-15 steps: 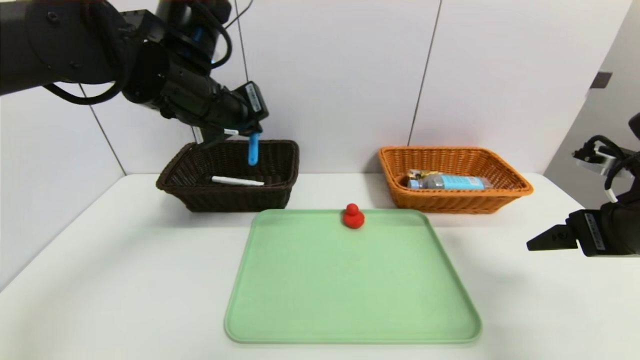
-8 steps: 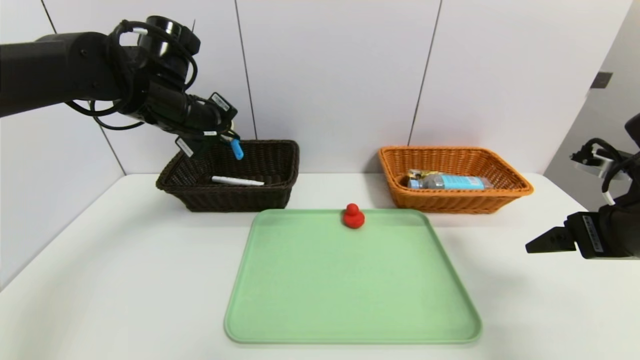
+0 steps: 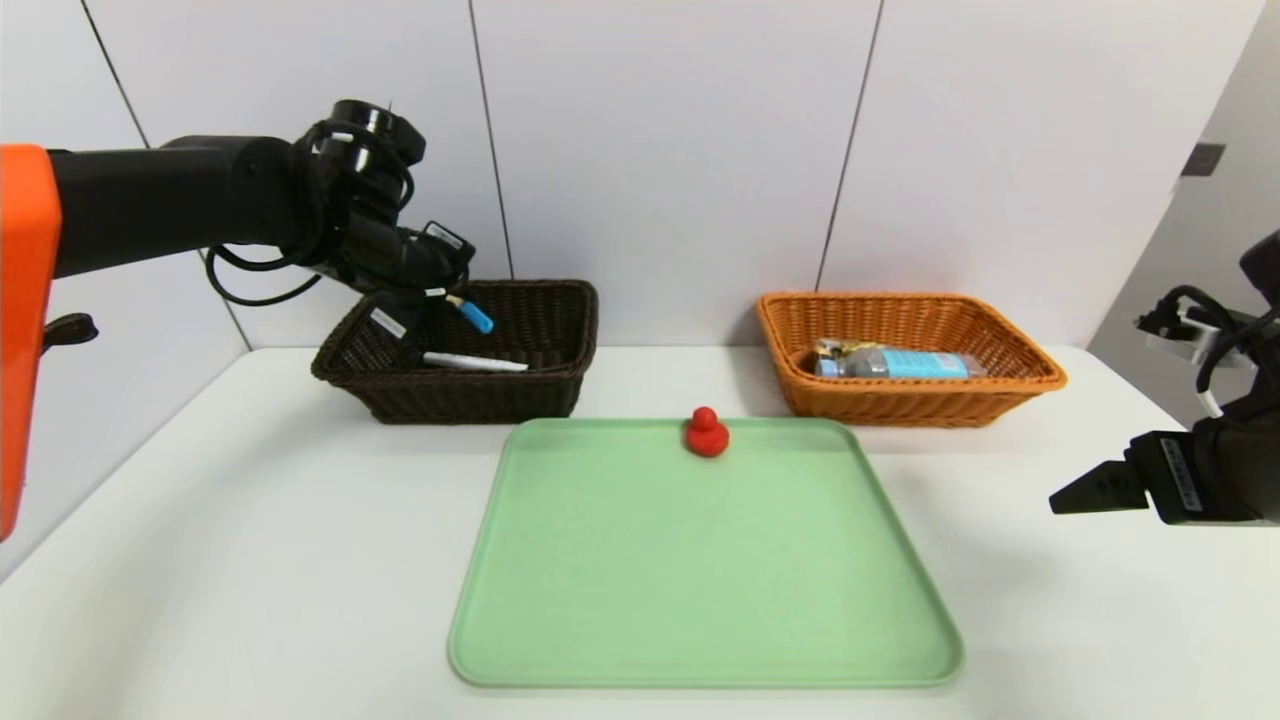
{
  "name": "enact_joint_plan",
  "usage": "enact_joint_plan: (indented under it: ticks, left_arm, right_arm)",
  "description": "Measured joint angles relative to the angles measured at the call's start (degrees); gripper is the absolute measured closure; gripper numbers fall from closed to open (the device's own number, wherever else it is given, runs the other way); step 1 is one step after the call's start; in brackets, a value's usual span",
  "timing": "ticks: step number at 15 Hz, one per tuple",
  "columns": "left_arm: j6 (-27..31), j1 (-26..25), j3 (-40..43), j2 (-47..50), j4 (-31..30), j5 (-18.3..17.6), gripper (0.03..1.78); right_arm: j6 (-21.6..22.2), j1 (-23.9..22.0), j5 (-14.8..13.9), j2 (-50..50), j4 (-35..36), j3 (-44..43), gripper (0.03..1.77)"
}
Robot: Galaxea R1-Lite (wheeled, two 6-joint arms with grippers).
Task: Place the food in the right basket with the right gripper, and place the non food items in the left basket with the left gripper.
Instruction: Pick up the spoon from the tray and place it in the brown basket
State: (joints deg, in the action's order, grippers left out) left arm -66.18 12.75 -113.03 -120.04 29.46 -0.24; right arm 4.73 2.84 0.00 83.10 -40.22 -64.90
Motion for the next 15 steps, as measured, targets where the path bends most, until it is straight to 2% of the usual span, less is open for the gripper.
enact_joint_plan:
  ticks: [3,8,12,15]
  left_arm:
    - [-1.0,-0.5,0.0,-2.2,0.1,0.0,1.68]
    - [0.4,-0.6,0.0,-4.3,1.3,0.1,1.68]
    - [0.7,-0.6,0.1,-4.3,0.3,0.1,1.08]
    - [1.2,-0.5,0.1,-3.4,-0.1,0.1,0.78]
  right_arm:
    - [0.0,-0.1,0.1,0.3,0.0,0.2,0.09]
    - [0.0,-0.1,0.1,0.9,0.0,0.5,0.09]
    - [0.0,-0.1,0.0,1.1,0.0,0.5,0.09]
    - [0.0,-0.1,0.1,1.0,0.0,0.6,0.09]
